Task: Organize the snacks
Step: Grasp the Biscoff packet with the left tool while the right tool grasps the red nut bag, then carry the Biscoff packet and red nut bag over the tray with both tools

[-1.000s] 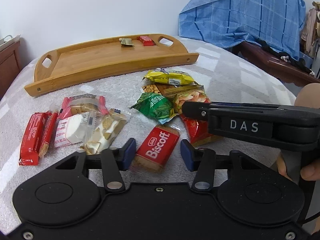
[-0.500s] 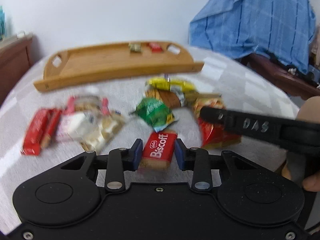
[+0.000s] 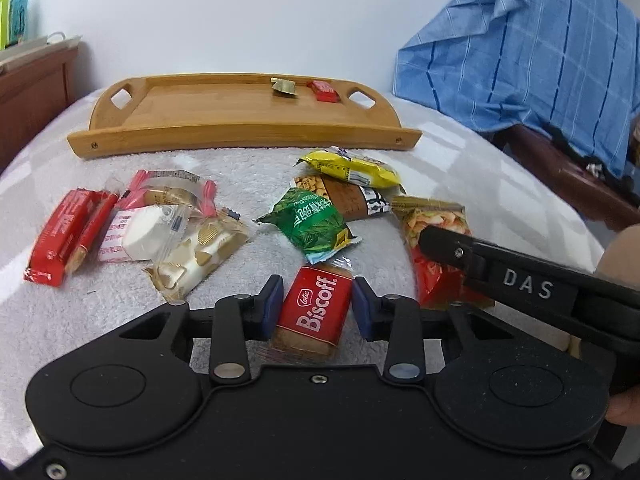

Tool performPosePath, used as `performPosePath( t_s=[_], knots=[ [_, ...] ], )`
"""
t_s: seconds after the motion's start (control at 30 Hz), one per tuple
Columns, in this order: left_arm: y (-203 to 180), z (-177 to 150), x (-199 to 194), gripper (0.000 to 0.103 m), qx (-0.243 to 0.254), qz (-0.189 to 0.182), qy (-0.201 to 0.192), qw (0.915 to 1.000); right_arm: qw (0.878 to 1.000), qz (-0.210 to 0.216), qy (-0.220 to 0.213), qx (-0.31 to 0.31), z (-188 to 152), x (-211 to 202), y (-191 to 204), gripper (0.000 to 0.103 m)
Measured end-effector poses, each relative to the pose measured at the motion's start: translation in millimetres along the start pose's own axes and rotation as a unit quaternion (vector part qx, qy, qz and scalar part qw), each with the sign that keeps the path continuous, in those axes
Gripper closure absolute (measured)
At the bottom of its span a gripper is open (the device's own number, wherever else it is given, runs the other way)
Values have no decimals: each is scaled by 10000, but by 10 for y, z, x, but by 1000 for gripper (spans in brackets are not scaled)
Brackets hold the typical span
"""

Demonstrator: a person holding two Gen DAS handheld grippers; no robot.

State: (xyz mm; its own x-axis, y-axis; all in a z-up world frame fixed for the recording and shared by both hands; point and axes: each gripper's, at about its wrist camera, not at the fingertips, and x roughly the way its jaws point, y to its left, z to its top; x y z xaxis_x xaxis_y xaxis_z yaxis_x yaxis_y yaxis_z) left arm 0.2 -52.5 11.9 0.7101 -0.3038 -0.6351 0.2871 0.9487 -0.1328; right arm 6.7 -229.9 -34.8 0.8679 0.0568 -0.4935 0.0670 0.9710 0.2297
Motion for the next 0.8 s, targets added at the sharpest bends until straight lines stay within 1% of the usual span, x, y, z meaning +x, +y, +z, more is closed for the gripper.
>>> performPosePath(
  t_s=[0.1,0.23,0.3,0.4,0.53,0.63,0.8],
  knots=[
    [-78,-14,-52,69,168,120,-54,9998,10000,35,4,-32,7,-18,1,62],
    [-148,4,-151,69,159,-99,-140,9997,9997,193,-37,158,44,-58,-46,63],
    [-206,35,-237,69,261,-228,-310,9989,9995,206,-174,166,75,-97,-57,63],
    [-288,130,-331,69,352,-305,-573,9973,9988,239,-391,182,163,-140,-82,63],
    [-285,323,-351,69,165,-364,-741,9965,9977,314,-516,291,352,-114,-152,63],
    [-234,513,-293,69,48,-244,-831,9962,9970,439,-505,385,537,-37,-205,62],
    [-48,887,-77,69,-359,-43,-759,9965,9953,682,-501,465,933,192,-256,62]
  ],
)
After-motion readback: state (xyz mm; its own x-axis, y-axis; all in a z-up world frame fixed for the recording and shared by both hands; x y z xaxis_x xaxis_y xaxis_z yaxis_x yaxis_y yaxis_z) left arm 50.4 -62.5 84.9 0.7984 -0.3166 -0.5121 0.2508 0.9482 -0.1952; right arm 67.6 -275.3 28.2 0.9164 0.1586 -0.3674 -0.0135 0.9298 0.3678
